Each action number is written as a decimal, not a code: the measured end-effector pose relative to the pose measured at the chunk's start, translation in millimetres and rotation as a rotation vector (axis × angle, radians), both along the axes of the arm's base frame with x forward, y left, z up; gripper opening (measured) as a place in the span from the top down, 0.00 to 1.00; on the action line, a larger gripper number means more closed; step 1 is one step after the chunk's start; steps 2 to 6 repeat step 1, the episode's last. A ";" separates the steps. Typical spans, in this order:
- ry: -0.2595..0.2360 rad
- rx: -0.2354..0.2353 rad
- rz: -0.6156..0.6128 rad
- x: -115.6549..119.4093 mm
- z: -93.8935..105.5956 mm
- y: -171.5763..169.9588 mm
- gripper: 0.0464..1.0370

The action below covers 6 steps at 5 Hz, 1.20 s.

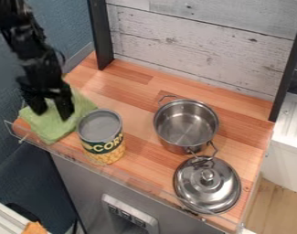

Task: Move the green cloth to the left lower part of table

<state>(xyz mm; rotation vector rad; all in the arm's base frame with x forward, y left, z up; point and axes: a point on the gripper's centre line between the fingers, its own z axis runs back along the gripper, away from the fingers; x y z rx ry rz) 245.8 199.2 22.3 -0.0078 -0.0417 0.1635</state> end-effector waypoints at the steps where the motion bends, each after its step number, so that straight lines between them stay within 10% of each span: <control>1: -0.037 0.059 -0.046 11.2 29.2 -9.9 0.04; 6: -0.037 0.059 -0.046 11.2 29.2 -9.9 0.04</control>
